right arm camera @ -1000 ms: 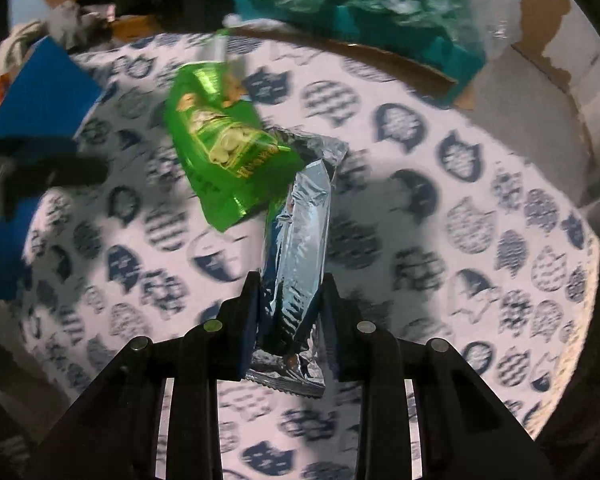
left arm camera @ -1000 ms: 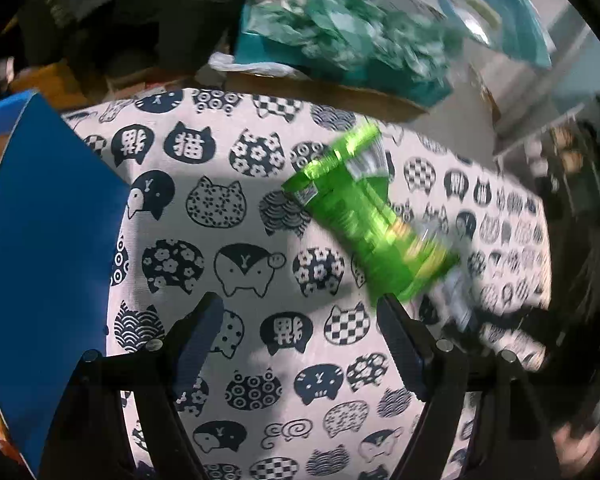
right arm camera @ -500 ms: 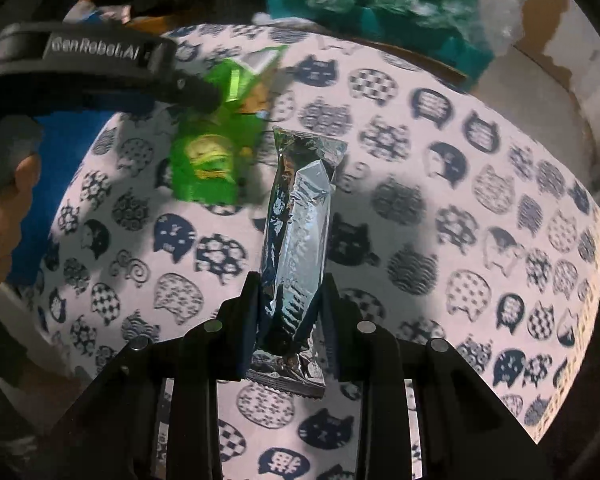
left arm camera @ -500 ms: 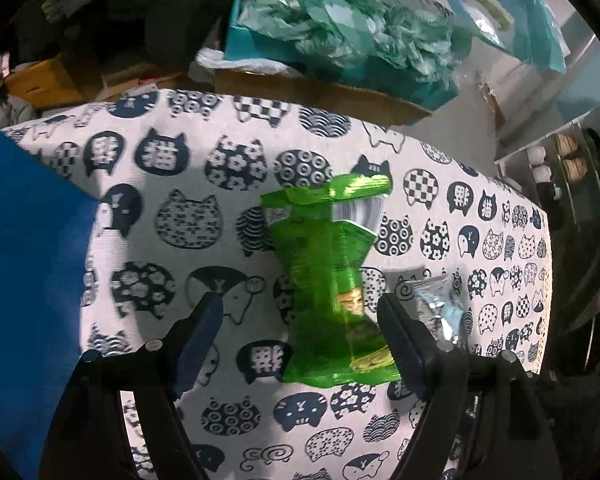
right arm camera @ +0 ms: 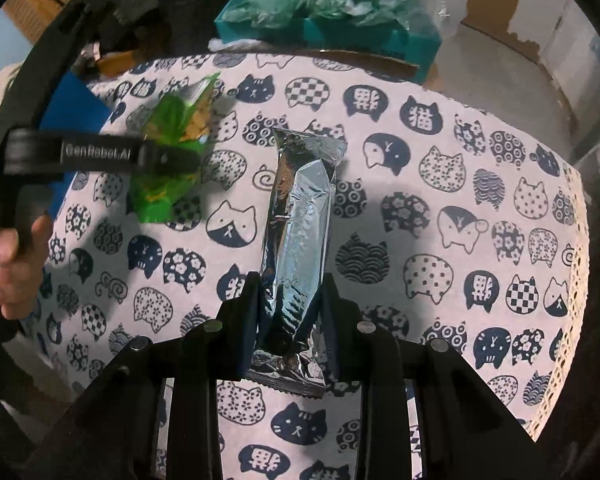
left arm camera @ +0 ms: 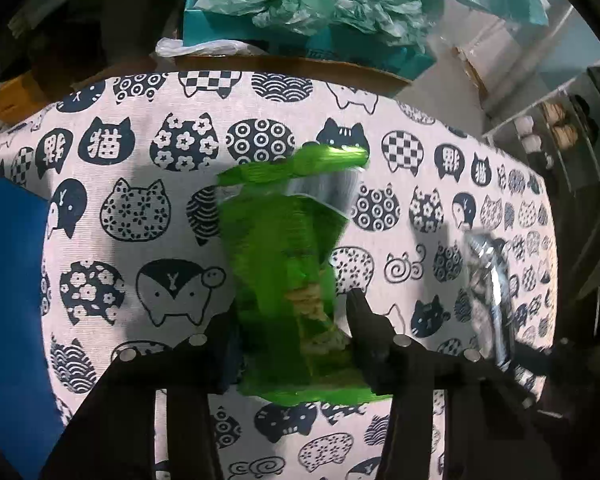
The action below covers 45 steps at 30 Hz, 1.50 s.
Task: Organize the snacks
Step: 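Grasp the green snack bag with the left tool while the right tool lifts the foil bar, then carry the green bag over the box with the left tool while the right tool carries the foil bar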
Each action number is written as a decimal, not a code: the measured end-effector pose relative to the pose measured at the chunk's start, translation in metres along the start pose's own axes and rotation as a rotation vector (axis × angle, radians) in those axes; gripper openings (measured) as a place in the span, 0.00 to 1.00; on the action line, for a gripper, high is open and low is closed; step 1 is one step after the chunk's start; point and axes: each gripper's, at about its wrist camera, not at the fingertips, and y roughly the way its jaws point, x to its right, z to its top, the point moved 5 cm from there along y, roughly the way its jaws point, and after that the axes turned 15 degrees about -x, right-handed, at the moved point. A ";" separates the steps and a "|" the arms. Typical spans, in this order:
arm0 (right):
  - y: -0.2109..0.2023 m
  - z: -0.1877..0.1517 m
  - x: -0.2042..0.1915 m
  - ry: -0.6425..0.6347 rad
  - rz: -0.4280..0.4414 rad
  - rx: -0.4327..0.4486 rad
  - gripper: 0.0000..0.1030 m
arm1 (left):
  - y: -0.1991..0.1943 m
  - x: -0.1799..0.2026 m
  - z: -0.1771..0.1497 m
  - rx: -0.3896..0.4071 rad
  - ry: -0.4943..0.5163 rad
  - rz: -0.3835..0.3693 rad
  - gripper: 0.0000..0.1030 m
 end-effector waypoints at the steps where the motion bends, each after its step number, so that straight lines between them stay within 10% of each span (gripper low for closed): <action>1: -0.002 0.000 0.001 0.004 0.000 0.005 0.26 | 0.000 0.000 -0.001 0.004 0.007 0.008 0.42; 45: -0.101 0.021 -0.091 -0.081 0.041 0.202 0.26 | -0.153 -0.029 -0.114 0.302 0.107 0.114 0.32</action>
